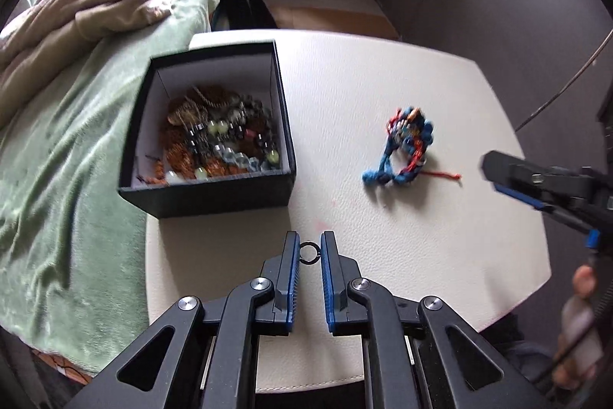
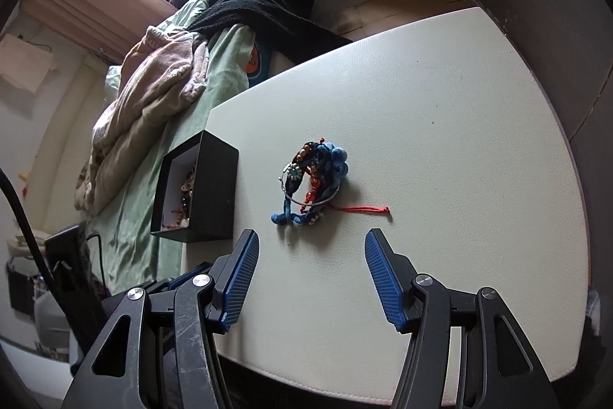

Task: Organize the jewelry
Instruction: 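Drop the silver ring into the box with the left tool while the right tool grasps the blue knotted bracelet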

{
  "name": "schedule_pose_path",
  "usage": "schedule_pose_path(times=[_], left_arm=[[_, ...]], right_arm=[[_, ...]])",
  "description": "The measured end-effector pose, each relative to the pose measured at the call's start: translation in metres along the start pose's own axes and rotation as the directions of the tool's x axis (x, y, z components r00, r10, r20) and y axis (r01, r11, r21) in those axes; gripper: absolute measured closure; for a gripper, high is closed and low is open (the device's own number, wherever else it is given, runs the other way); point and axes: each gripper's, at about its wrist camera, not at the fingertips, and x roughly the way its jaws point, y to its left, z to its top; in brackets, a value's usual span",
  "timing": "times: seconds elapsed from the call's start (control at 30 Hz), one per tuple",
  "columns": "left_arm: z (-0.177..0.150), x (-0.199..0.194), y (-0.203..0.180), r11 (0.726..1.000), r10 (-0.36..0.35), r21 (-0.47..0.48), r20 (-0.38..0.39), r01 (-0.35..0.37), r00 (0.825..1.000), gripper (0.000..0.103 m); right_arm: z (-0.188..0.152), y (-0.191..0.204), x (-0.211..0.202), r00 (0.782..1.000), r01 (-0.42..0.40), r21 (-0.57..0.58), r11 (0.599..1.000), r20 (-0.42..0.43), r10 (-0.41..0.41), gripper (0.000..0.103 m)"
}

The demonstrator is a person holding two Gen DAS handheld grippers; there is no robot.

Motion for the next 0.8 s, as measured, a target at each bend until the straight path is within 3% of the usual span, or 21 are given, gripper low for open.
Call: schedule_pose_path(times=[0.1, 0.27, 0.53, 0.6, 0.67, 0.7, 0.8], left_arm=[[0.009, -0.016, 0.004, 1.0, -0.008, -0.005, 0.036, 0.008, 0.999, 0.092], [0.023, -0.036, 0.016, 0.999, -0.021, -0.031, 0.082, 0.023, 0.996, 0.092], [0.041, -0.046, 0.043, 0.997, -0.011, -0.07, 0.11, 0.019, 0.994, 0.092], [0.043, -0.045, 0.047, 0.997, -0.015, -0.079, 0.114, 0.024, 0.993, 0.092], [0.043, -0.045, 0.05, 0.996, -0.015, -0.083, 0.116, 0.025, 0.993, 0.092], [0.045, -0.044, 0.051, 0.996, -0.016, -0.085, 0.116, 0.026, 0.993, 0.092], [0.047, -0.04, 0.053, 0.995, -0.021, -0.092, 0.115, 0.032, 0.993, 0.092]], right_arm=[[0.006, 0.002, 0.008, 1.0, -0.012, 0.02, 1.0, 0.009, 0.012, 0.046], [0.015, 0.012, 0.029, 1.0, -0.022, 0.018, 1.0, -0.012, 0.022, 0.06], [0.025, 0.038, 0.061, 0.997, 0.047, -0.086, 0.995, -0.054, -0.052, 0.068], [0.025, 0.04, 0.069, 0.994, 0.078, -0.106, 0.991, -0.07, -0.086, 0.073], [0.026, 0.041, 0.078, 0.989, 0.108, -0.123, 0.986, -0.09, -0.12, 0.092], [0.026, 0.04, 0.081, 0.986, 0.116, -0.127, 0.985, -0.103, -0.13, 0.096], [0.024, 0.04, 0.078, 0.986, 0.129, -0.138, 0.982, -0.089, -0.142, 0.1]])
